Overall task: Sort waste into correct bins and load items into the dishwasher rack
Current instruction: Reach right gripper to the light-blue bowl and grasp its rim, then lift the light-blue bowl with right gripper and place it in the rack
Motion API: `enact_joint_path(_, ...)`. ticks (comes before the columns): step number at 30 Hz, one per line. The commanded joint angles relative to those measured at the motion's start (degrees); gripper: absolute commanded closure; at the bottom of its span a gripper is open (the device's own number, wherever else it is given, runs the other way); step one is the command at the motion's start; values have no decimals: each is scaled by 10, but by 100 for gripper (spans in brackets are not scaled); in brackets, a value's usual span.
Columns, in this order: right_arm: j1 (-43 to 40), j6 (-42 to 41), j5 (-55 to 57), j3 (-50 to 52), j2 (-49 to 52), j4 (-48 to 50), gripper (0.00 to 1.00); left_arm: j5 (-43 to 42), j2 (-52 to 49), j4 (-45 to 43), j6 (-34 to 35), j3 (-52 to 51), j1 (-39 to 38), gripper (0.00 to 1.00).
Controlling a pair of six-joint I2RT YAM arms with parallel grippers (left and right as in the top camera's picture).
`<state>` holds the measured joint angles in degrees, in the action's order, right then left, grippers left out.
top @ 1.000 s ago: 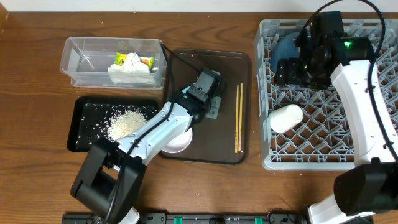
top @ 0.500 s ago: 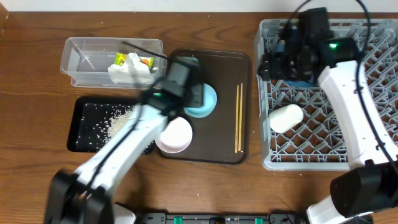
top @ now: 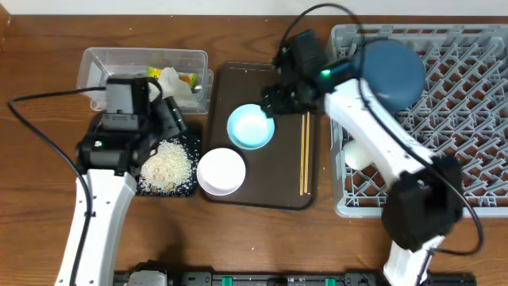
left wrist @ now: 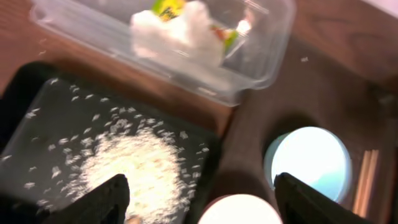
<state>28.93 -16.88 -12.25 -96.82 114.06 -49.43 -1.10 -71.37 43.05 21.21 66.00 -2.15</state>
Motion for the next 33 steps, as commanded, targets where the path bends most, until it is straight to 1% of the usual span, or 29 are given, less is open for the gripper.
enact_joint_path(1,9,-24,21,-6,35,2,26,3,-1,14,3,8,14,21)
enact_joint_path(2,9,-28,24,-6,43,2,27,2,-2,18,3,8,15,20)
enact_joint_path(5,8,-28,26,-6,64,4,33,3,-6,24,3,7,14,20)
enact_joint_path(8,8,-28,28,-6,82,4,47,2,-7,31,3,6,14,18)
enact_joint_path(9,8,-28,28,-6,88,4,50,2,-8,31,3,6,14,14)
enact_joint_path(10,9,-28,28,-6,92,4,54,2,-9,31,3,6,14,14)
enact_joint_path(12,11,-28,29,-6,99,4,76,2,-9,31,3,6,14,14)
enact_joint_path(13,12,-28,31,-6,103,4,86,2,-9,30,3,6,14,13)
enact_joint_path(15,13,-28,31,-6,108,6,92,2,-9,30,3,6,14,13)
enact_joint_path(18,15,-28,33,-6,117,8,94,2,-9,30,3,6,14,13)
enact_joint_path(19,15,-28,35,-6,121,8,98,2,-9,30,3,6,14,13)
enact_joint_path(25,12,-28,45,-7,115,7,99,2,-9,30,3,6,14,13)
enact_joint_path(29,2,-23,45,-7,65,-2,99,2,-9,30,3,6,14,13)
enact_joint_path(31,-10,-12,49,-7,18,-14,99,2,-9,30,3,6,14,13)
enact_joint_path(33,-27,-13,76,-7,-42,-37,99,2,-9,30,3,6,14,13)
